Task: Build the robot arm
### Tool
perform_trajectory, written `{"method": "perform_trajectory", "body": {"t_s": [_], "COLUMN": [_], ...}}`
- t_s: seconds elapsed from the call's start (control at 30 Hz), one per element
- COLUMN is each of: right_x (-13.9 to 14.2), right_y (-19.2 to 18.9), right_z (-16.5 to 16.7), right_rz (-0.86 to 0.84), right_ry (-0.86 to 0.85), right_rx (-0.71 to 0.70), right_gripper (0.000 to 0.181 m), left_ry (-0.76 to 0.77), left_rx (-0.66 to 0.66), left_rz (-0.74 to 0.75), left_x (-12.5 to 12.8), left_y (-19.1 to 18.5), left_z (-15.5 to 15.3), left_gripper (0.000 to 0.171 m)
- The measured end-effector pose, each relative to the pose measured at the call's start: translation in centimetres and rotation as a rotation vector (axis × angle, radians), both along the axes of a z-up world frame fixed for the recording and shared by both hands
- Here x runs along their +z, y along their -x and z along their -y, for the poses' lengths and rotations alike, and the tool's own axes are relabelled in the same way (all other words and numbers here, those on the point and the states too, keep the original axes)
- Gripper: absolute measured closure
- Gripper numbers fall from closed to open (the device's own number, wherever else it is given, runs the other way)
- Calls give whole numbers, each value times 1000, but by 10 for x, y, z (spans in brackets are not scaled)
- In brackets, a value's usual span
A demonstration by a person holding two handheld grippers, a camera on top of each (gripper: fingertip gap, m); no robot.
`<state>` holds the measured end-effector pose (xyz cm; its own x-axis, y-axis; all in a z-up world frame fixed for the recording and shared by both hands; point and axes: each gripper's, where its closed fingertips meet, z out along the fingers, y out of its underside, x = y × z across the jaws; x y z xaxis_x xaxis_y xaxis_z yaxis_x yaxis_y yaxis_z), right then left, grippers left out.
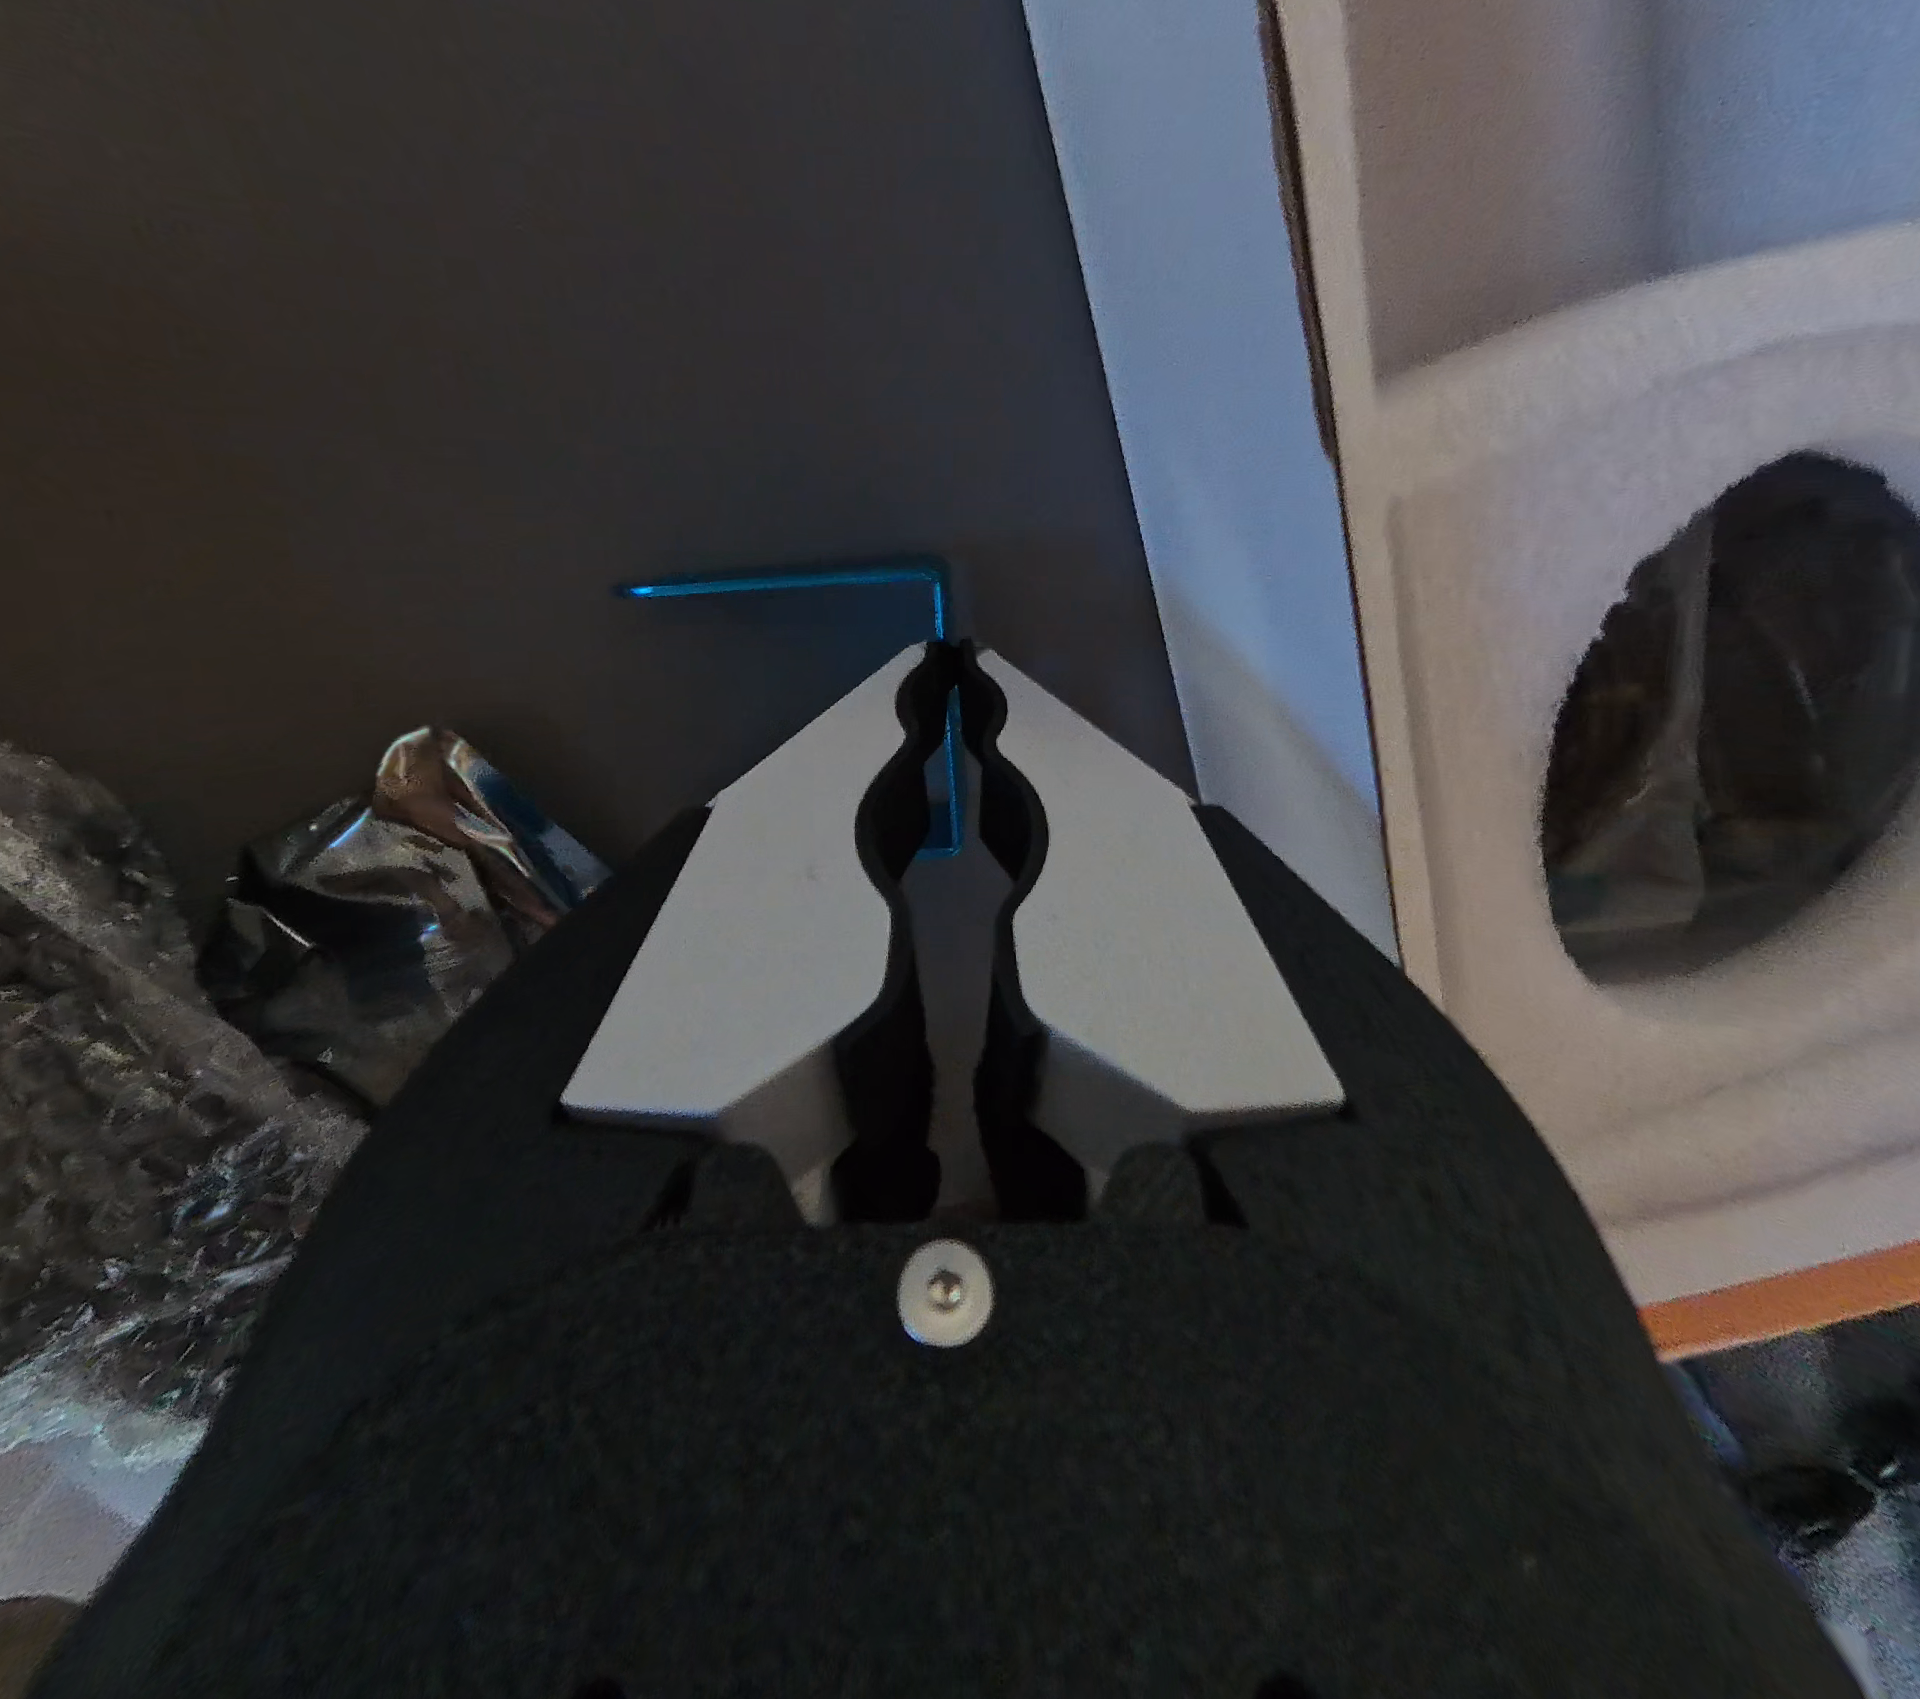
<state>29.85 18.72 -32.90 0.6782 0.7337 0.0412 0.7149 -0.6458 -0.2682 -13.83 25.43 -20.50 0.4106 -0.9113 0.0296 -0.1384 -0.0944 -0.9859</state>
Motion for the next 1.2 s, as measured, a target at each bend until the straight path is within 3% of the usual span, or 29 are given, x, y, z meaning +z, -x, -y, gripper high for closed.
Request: {"method": "perform_trajectory", "body": {"t_s": [0.27, 0.83, 0.9, 0.97, 1.13, 1.2], "right_x": [-5, -3, 9, 40, 135, 136], "right_y": [-7, -1, 6, 18, 18, 15], "right_z": [5, 10, 10, -2, -91, -123], "right_rz": [-25, -96, -119, -165, -125, -112], "right_ry": [36, 81, 68, -2, -360, -346], "right_rx": [-79, -54, -9, 26, 20, -4], "right_gripper": [180, 180, 181, 181, 181, 180], "left_ry": [1, 10, 11, 10, 7, 8], "left_rx": [-1, -2, -3, -2, 3, 5], "left_rz": [5, -1, 1, -1, -4, -9], "left_x": [1, -3, -2, -2, -3, -4], "left_y": [0, -1, -1, 0, 0, 0], "left_z": [1, 0, -1, -1, -2, -3], "left_gripper": [105, 105, 105, 105, 105, 105]}}
